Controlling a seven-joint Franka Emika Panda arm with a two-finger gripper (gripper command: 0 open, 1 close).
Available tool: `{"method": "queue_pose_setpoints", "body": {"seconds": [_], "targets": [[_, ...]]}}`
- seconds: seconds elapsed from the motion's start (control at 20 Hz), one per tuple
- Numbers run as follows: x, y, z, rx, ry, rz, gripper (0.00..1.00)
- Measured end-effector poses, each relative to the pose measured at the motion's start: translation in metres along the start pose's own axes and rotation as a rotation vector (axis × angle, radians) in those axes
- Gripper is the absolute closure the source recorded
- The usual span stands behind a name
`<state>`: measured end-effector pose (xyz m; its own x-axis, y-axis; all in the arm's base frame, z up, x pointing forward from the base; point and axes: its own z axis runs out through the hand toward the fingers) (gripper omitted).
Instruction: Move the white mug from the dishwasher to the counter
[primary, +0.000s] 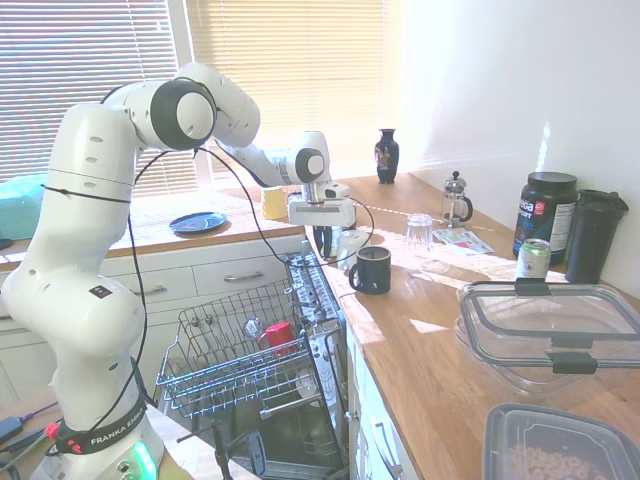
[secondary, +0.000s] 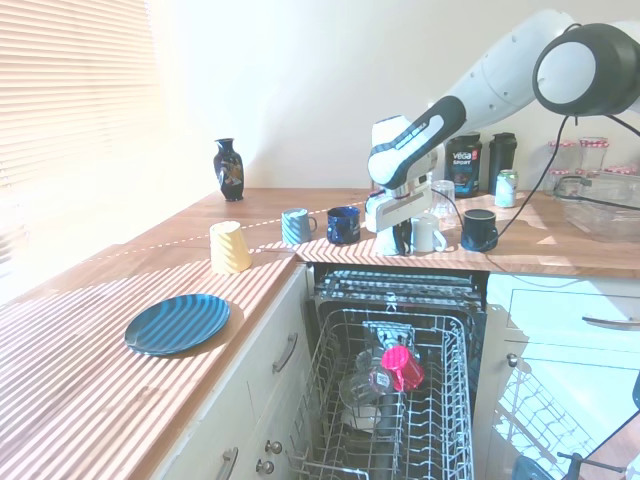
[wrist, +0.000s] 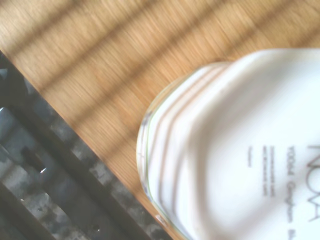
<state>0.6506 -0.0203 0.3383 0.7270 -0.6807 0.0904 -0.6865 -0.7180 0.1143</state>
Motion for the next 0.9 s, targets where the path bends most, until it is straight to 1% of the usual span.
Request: {"method": "queue_pose_setpoints", "body": {"seconds": [0.35, 0.55, 0.65, 0.75, 0.9], "targets": [[0.001, 0.001, 0.002, -0.003, -0.001, 0.008, 0.0], [0.006, 0.002, -0.003, 0.006, 0.012, 0.019, 0.0], [0.007, 0.003, -0.012, 0.016, 0.022, 0.023, 0.0], [0.007, 0.007, -0.029, 0.034, 0.038, 0.029, 0.0], [-0.004, 0.023, -0.055, 0.057, 0.052, 0.041, 0.0]]}}
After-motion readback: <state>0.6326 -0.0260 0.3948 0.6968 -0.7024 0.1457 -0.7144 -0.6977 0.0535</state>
